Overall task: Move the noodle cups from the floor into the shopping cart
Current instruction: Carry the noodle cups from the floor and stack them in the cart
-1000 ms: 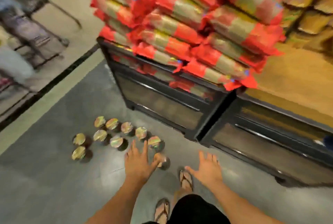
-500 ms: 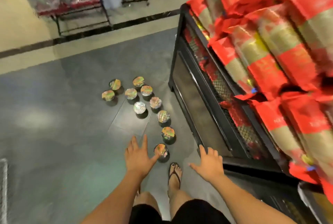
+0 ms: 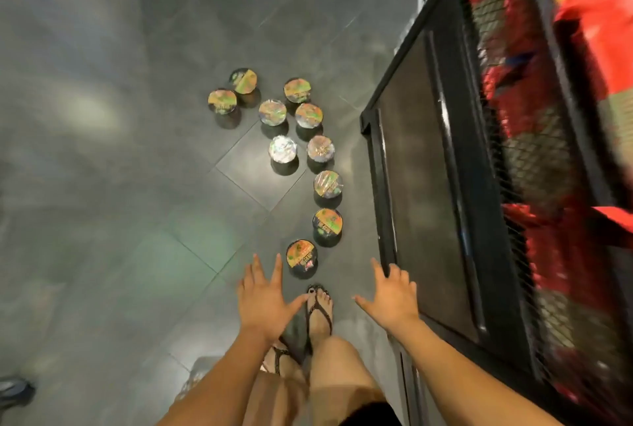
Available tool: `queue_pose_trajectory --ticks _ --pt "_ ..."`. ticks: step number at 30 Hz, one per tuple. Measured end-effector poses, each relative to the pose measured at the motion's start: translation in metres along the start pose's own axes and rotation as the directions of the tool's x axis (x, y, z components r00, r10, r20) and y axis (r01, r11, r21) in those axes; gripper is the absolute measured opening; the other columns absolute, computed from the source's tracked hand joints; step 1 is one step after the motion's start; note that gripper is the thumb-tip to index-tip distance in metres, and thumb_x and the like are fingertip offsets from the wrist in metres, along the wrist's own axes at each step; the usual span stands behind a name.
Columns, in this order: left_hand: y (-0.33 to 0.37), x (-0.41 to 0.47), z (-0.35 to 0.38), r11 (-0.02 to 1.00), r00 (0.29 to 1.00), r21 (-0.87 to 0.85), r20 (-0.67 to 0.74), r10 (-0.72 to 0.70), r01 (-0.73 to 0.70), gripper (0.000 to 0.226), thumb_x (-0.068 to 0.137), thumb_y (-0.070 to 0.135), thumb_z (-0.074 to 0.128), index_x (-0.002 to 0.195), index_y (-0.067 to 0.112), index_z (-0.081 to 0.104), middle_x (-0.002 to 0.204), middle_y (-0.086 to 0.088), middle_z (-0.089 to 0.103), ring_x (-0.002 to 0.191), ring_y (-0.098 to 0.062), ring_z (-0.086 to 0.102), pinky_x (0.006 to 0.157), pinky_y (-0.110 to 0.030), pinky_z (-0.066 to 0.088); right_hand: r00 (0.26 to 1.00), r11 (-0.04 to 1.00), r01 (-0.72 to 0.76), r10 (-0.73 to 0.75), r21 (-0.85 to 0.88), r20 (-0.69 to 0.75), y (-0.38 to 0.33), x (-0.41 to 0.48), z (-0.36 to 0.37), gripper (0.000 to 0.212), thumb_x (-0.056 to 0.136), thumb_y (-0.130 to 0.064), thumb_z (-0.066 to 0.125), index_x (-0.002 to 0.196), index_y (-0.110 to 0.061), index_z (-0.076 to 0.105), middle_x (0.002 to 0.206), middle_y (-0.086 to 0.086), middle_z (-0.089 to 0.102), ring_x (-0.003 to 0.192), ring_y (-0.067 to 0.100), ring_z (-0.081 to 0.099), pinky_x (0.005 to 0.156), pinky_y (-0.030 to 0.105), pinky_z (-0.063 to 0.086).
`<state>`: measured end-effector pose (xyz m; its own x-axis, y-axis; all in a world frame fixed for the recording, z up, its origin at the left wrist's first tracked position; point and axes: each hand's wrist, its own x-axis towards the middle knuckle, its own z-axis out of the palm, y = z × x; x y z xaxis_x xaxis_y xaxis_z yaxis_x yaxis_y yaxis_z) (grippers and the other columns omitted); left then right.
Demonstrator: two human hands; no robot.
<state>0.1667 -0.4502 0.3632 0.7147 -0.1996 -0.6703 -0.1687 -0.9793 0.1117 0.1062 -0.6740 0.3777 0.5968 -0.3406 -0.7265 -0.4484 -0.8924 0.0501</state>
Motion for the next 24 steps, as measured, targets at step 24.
queue_pose_trajectory --ticks 24 --pt "-0.015 0.335 0.361 0.959 0.919 -0.206 -0.379 0.104 -0.194 0.115 0.064 0.094 0.036 0.155 0.028 0.008 0.16 -0.016 -0.012 0.147 -0.037 0.009 0.113 -0.053 0.023 0.891 0.967 0.152 -0.044 0.206 -0.452 -0.053 0.418 0.282 0.104 0.072 -0.078 0.057 0.153 -0.032 0.013 0.151 0.023 0.009 0.137 0.04 0.017 0.111 0.049 0.021"
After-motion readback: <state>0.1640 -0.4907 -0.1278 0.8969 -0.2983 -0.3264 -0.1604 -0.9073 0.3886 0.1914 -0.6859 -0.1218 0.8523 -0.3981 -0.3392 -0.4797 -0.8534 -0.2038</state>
